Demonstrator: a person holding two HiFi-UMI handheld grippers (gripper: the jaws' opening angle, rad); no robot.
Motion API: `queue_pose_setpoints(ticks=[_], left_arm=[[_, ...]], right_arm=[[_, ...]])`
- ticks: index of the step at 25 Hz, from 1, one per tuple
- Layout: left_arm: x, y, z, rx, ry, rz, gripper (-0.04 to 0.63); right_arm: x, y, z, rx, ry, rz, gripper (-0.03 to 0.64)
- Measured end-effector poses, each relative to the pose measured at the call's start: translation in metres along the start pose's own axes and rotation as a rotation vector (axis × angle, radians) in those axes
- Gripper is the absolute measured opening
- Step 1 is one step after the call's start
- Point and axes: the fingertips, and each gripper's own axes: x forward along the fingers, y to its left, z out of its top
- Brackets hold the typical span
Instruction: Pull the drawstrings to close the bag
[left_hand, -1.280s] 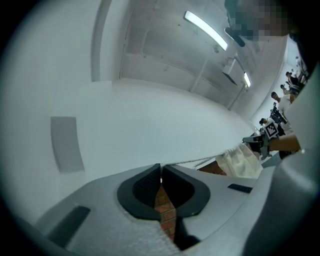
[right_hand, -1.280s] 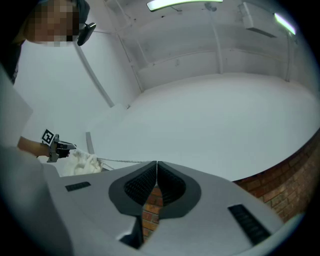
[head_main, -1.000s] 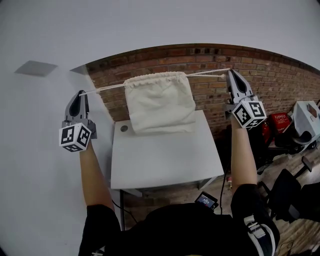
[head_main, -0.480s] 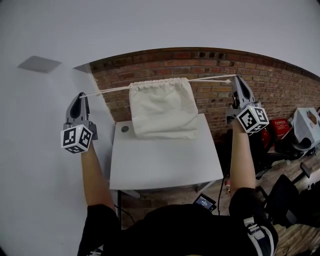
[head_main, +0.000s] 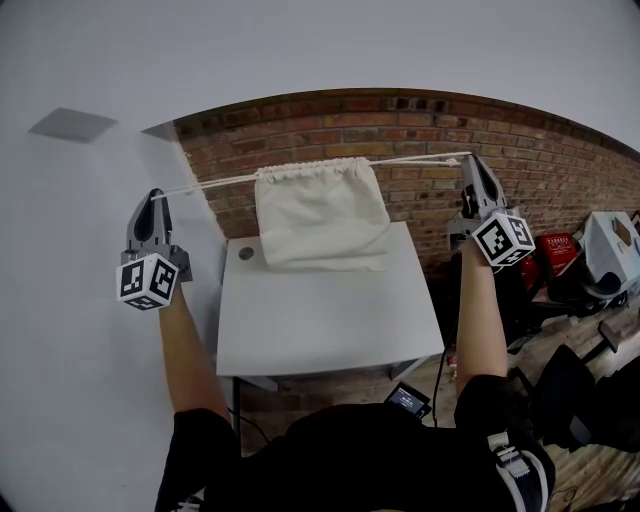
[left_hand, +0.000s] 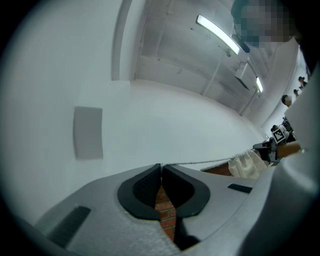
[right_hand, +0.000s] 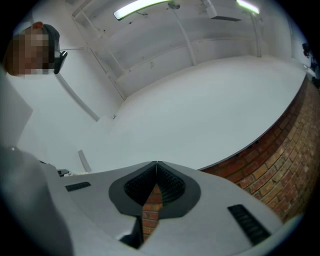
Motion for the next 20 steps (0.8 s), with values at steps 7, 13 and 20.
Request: queue_pose_setpoints(ticks=[7, 13, 20], left_arm=[[-0.010, 0.007, 0.008, -0.032, -0.033, 0.019, 0.023], [-0.022, 0.012, 0.012, -0.057, -0.056, 0.017, 0.023], [-0.034, 0.017, 0.021, -0.119, -0.092, 0.020, 0.023]], right_arm=[[-0.009, -0.010, 0.002, 0.063, -0.024, -0.026, 0.008], [-0.020, -0.015, 0.002, 0.104, -0.042, -0.042, 0.008], [-0.030, -0.021, 0.009, 0.123, -0.050, -0.047, 0.008]])
